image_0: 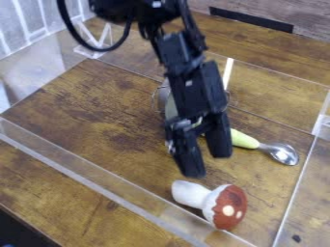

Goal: Put the mushroom in the silver pot

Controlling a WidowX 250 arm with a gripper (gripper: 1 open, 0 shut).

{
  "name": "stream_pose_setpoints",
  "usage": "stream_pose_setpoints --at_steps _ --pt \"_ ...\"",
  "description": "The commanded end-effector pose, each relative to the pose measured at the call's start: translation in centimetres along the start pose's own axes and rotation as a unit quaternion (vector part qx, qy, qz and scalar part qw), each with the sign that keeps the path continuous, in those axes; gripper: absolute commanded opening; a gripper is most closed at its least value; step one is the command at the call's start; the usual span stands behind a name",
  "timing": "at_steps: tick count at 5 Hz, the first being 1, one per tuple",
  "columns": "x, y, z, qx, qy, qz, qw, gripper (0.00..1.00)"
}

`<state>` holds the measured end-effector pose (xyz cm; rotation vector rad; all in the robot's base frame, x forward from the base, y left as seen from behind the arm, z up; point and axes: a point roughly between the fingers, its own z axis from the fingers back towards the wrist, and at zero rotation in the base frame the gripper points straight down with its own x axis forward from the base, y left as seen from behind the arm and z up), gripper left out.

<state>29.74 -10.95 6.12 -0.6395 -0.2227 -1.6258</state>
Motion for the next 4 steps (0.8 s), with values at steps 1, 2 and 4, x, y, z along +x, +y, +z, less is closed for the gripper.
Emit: stream_pose_setpoints --at_steps 1,2,4 --pt "1.3 -0.3 1.0 0.046 0.006 -0.011 0.9989 1.00" --pt "1.5 0.1 0.2 0.047 0.008 -0.002 0.9989 1.00" --pt "1.5 0.9 -1.6 0.043 0.015 0.004 0.9989 1.00"
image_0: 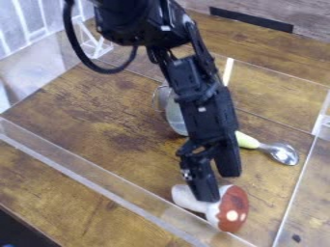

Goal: Put the mushroom in the silver pot

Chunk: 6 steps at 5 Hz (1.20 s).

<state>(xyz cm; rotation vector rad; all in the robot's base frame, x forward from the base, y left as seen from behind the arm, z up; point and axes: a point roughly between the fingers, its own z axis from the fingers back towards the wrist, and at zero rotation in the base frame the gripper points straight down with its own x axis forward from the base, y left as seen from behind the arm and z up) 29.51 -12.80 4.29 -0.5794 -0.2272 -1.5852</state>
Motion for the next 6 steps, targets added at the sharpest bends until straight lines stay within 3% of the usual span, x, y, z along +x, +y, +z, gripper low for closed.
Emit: stream_pose_setpoints --at_steps 1,2,4,5,6 --pt "-0.3 0.8 0.3 0.026 0.000 -0.002 0.9997 0.00" --pt "-0.9 0.9 0.9 0.032 -0.006 0.014 0.9994 0.00" --pt "2.3 -0.5 3.9 0.027 -0.014 0.021 0.9993 0.00" --pt "2.3 0.6 5.9 0.024 -0.004 0.025 0.9994 0.00" --pt "1.4 1.1 9.3 0.038 0.006 0.056 0.9977 0.00"
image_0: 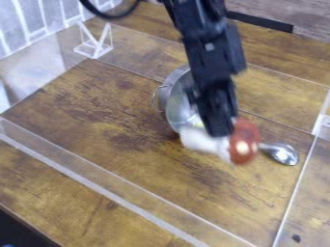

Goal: Put the mushroom in the silver pot

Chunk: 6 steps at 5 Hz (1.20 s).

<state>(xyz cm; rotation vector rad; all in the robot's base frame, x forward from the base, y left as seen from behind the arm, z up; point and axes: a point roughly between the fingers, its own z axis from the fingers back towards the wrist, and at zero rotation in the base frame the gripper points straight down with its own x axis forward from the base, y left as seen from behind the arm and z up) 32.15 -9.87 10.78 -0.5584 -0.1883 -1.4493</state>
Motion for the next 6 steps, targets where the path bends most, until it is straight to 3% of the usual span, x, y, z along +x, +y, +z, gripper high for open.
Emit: stream_pose_setpoints --at_steps 1,2,3,5,6 --pt "-1.1 1.5 4.3 0.051 -0.001 0.024 0.9984 0.00" --pt "-2.1 2.6 6.2 0.061 0.013 0.056 0.9965 0.00" --pt "-1.7 2.2 6.3 0.076 0.003 0.079 0.9940 0.00" --pt "-2.3 1.3 5.8 0.080 -0.011 0.081 0.9934 0.00" --pt "-1.6 1.6 5.8 0.072 -0.011 0.069 0.9950 0.00"
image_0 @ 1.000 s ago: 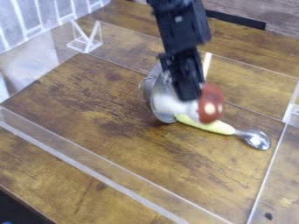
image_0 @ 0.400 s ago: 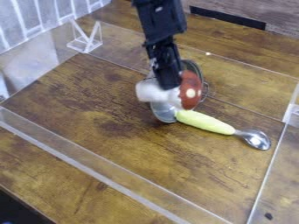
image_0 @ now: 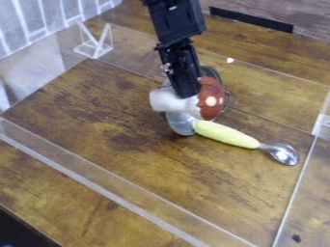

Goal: Put the mushroom in the silver pot

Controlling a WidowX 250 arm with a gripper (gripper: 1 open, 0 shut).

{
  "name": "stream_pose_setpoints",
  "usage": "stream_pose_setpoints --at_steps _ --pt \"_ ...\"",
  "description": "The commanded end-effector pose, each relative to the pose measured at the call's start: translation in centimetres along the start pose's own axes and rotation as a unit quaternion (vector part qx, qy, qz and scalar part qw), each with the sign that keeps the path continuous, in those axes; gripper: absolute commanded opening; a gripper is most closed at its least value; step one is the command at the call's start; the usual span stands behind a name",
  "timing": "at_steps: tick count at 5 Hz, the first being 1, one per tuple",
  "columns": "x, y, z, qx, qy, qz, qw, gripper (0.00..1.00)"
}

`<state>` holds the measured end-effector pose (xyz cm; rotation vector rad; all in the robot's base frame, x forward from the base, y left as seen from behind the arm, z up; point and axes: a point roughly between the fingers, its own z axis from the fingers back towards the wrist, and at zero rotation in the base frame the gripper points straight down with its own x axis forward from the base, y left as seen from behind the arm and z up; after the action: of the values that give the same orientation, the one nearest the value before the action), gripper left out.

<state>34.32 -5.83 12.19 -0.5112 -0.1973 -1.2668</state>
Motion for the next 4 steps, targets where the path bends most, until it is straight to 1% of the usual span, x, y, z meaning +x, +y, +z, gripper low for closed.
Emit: stream_pose_setpoints --at_steps 1,2,3,4 --pt "1.7 -0.4 2.0 0.026 -0.010 -0.029 0.9992 0.00" --pt "2.1 -0.5 2.8 0.039 -0.024 -0.001 0.9989 0.00" --pt "1.5 -0.1 1.5 0.039 -0.031 -0.001 0.9988 0.00" --pt "0.8 0.5 0.3 0.036 -0.035 -0.001 0.9987 0.00"
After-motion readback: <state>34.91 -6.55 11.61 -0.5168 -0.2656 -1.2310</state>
